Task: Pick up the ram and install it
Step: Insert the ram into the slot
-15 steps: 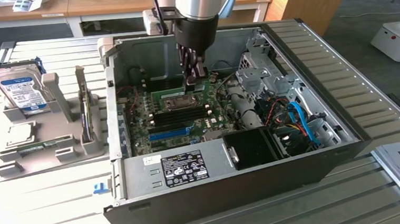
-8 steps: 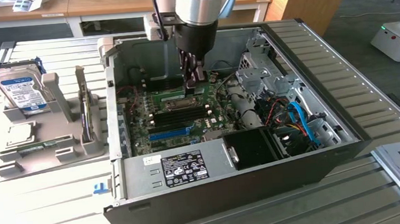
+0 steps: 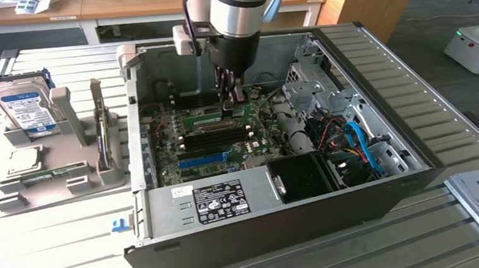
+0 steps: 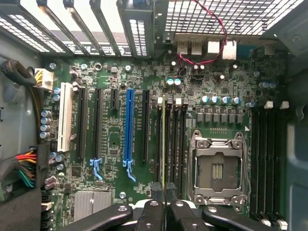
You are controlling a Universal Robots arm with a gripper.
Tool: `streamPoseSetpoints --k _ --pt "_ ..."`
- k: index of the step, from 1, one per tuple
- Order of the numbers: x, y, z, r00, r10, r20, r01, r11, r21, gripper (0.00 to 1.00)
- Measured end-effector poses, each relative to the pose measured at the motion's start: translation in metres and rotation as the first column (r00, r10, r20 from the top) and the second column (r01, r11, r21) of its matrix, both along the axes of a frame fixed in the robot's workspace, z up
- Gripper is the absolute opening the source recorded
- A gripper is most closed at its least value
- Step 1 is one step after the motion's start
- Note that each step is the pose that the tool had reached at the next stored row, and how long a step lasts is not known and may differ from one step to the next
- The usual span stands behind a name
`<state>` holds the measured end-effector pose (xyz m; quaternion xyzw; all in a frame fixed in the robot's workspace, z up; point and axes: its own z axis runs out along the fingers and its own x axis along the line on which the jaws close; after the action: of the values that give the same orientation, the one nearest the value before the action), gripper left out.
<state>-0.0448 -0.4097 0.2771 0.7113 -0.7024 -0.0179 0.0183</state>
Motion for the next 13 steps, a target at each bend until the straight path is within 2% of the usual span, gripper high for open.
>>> streamPoseSetpoints --k 13 --pt "0.0 0.0 -0.016 1.0 -0.002 0.0001 0.002 1.0 0.0001 0.12"
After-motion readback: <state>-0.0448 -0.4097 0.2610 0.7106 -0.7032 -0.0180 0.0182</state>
